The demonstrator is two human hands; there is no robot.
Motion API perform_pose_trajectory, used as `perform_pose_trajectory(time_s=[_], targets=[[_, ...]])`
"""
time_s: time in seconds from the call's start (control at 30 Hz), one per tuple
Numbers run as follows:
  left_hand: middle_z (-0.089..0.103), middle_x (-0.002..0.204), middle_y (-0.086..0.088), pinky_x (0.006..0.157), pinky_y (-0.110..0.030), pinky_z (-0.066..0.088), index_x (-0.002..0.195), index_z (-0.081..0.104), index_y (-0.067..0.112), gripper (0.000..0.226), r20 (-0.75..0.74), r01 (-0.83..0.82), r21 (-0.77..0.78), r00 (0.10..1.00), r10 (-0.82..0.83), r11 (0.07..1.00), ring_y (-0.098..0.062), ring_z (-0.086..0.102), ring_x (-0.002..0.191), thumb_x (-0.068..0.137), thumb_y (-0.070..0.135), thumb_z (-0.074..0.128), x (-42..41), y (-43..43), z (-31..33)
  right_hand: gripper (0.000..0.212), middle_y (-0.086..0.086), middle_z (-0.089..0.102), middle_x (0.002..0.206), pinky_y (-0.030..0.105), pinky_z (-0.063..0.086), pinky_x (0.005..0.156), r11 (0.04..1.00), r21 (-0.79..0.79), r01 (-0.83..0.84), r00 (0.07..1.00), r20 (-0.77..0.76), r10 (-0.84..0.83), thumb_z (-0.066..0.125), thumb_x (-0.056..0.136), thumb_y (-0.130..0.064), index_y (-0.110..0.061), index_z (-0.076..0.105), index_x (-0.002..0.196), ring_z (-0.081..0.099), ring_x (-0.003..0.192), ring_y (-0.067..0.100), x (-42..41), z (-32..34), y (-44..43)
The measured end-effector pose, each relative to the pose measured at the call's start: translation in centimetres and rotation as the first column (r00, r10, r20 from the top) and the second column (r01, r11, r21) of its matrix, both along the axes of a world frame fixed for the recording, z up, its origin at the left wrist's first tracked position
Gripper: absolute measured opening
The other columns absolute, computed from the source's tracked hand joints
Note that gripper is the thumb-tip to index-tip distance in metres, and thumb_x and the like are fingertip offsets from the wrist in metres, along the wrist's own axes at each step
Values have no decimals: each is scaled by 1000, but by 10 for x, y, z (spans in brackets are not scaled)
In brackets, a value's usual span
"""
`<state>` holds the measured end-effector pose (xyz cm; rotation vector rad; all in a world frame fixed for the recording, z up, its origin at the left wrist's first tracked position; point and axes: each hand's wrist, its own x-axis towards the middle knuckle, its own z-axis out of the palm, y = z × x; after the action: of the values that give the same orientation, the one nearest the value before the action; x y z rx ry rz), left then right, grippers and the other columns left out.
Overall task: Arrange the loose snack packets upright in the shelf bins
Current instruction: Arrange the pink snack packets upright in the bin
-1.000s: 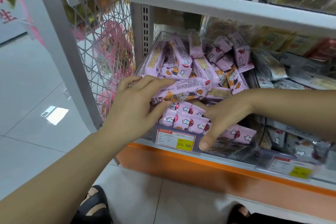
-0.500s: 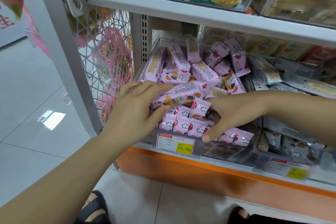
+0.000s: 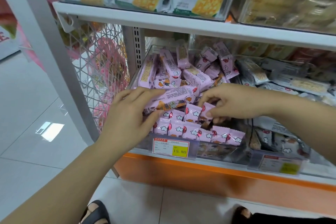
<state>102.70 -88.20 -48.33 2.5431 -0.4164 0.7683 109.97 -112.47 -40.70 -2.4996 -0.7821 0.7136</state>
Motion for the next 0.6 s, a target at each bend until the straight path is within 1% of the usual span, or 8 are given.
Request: perform_pose_trajectory(time_s=[0.07,0.13,0.2,0.27,0.37,0.43,0.5,0.6], targets=[[63,111,7,97,-23,24,126,56,27,42,1,-3,12,1000,3,1000,-11,52,101,88,42,51,0,0,0,18,-9,65,110,21,53,81,1000,-26,-13,999,49,14,66,87,-25,-32,62,102,67,92,4,0,2,-4],[63,111,7,97,-22,24,127,55,28,42,2,-2,16,1000,2,1000,-11,52,102,87,41,51,0,1,1,19,-13,55,128,11,44,84,1000,-23,-13,994,109,16,71,81,-33,-37,61,97,53,115,2,0,6,-8],[62,111,8,97,-23,25,127,54,29,42,0,-2,16,1000,2,1000,-12,52,102,87,41,52,0,1,0,17,-14,52,133,3,37,76,999,-35,-11,986,165,17,70,81,-37,-40,59,93,49,114,-2,-2,9,-10],[62,112,9,97,-24,26,127,54,30,42,-6,-4,21,1000,5,1000,-12,53,102,88,41,51,0,1,0,15,-15,50,135,10,37,78,998,-64,-11,982,189,23,67,84,-38,-41,57,95,49,102,-9,-3,11,-10],[62,113,8,97,-25,27,128,54,30,42,-9,-6,25,1000,6,1000,-13,54,103,87,42,51,-1,0,0,17,-13,51,128,21,39,87,993,-110,-32,984,170,50,65,86,-37,-38,56,100,49,108,-2,-5,4,-2],[62,114,8,97,-27,28,128,54,29,42,-13,-5,20,1000,6,1000,-14,55,104,87,42,50,-1,0,0,19,-13,53,113,20,40,82,990,-134,-55,988,136,73,64,88,-35,-34,55,105,50,96,-1,-8,-7,6],[63,113,8,97,-27,28,127,54,29,42,-2,-4,23,1000,4,1000,-14,55,103,87,41,51,-1,0,0,24,-10,57,105,20,43,78,986,-148,-72,993,82,85,61,90,-32,-29,52,112,53,90,2,-9,-15,12],[63,112,8,97,-25,27,127,54,29,42,9,4,17,1000,-4,1000,-11,52,102,87,40,52,-1,0,0,26,-8,64,92,5,40,70,984,-169,-56,998,25,62,56,94,-26,-22,48,119,59,82,3,-10,-11,10]])
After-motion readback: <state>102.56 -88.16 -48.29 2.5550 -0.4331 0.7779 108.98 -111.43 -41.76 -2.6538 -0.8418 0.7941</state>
